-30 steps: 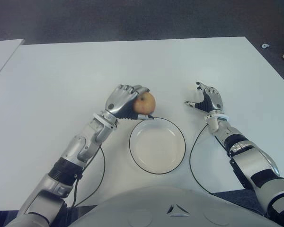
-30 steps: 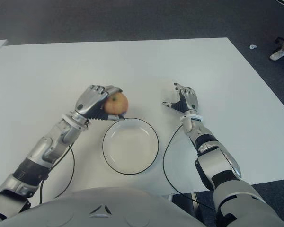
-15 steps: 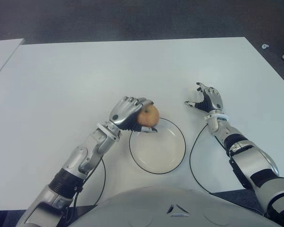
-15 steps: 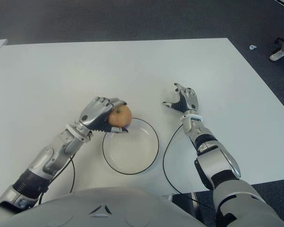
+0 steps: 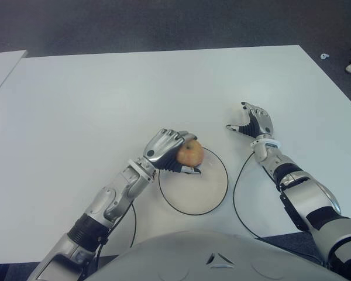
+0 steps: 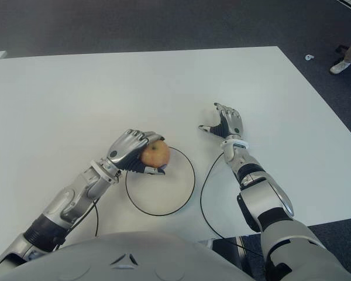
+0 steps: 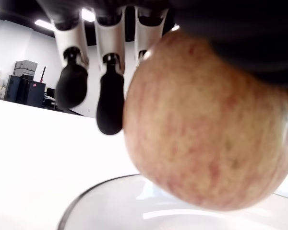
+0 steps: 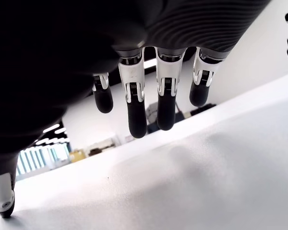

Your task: Put the apples into the plate.

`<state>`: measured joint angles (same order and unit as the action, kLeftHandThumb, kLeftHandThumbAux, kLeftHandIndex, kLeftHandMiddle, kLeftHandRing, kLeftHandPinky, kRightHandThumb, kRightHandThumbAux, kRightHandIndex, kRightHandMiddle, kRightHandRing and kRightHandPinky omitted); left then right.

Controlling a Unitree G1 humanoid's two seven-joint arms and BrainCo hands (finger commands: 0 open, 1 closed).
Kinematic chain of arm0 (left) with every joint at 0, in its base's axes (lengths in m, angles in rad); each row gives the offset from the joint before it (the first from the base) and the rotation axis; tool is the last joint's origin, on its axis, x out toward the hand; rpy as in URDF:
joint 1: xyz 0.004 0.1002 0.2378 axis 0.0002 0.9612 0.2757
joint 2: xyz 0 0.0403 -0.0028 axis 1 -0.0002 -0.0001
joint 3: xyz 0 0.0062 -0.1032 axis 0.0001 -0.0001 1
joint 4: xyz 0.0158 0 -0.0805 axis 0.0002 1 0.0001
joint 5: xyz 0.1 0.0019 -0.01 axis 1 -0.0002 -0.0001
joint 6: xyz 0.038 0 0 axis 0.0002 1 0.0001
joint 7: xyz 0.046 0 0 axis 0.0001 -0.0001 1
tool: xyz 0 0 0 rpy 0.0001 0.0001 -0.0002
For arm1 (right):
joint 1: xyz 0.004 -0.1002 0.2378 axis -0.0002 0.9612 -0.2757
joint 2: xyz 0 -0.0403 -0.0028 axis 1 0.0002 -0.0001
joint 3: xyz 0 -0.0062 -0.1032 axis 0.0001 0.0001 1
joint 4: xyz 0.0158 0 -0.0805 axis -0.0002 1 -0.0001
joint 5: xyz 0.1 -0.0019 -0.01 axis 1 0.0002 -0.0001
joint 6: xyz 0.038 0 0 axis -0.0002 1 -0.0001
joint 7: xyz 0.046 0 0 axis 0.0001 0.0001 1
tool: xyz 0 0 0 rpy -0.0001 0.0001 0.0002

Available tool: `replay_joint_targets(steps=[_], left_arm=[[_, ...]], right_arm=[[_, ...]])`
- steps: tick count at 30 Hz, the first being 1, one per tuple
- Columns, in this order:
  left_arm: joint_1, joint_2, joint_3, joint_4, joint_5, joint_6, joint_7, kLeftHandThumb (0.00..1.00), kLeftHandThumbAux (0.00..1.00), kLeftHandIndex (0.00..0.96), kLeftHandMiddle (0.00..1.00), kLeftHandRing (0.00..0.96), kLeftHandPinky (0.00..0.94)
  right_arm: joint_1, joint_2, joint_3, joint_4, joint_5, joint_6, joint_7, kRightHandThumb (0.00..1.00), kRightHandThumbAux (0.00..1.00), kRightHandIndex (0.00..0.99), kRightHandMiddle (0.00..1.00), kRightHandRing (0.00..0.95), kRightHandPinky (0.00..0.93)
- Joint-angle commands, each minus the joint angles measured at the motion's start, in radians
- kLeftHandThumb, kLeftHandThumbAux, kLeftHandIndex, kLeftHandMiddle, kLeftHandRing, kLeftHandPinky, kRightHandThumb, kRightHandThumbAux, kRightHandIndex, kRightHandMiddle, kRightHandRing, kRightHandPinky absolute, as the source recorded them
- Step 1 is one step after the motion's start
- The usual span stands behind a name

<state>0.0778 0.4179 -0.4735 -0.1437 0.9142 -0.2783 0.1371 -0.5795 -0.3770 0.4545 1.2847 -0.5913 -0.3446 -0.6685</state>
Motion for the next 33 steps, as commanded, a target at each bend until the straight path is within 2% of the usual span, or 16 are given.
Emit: replay_joint_targets(steps=[1, 10, 14, 23, 33], left_arm=[[0.028, -0.012, -0.008, -0.017, 0.006, 0.013, -0.021, 0.843, 0.666, 0.415, 0.510, 0.736, 0.703], [0.032, -0.021, -0.017, 0.017, 0.015, 0.013, -0.005, 0.844, 0.666, 0.415, 0.506, 0.732, 0.704], [0.027, -0.013, -0.025, 0.029, 0.040, -0.001, 0.013, 0.844, 0.666, 0.414, 0.513, 0.752, 0.735], [0.031, -0.026, -0.036, 0.031, 0.024, 0.017, -0.046, 0.844, 0.666, 0.409, 0.522, 0.788, 0.784], [0.026, -0.048, -0.038, 0.080, 0.014, 0.022, -0.029, 0.844, 0.666, 0.412, 0.516, 0.769, 0.740]], right_arm=[[0.134, 0.112, 0.032, 0.062, -0.023, 0.013, 0.053, 0.363, 0.578, 0.127, 0.290, 0.234, 0.065], [0.135, 0.108, 0.033, 0.059, -0.025, 0.002, 0.040, 0.375, 0.580, 0.129, 0.307, 0.258, 0.071], [0.134, 0.109, 0.035, 0.060, -0.027, 0.004, 0.034, 0.364, 0.581, 0.130, 0.311, 0.267, 0.080], [0.133, 0.111, 0.037, 0.057, -0.028, -0.001, 0.030, 0.345, 0.576, 0.132, 0.303, 0.256, 0.077], [0.133, 0.112, 0.038, 0.057, -0.030, -0.005, 0.021, 0.357, 0.585, 0.131, 0.310, 0.266, 0.091]])
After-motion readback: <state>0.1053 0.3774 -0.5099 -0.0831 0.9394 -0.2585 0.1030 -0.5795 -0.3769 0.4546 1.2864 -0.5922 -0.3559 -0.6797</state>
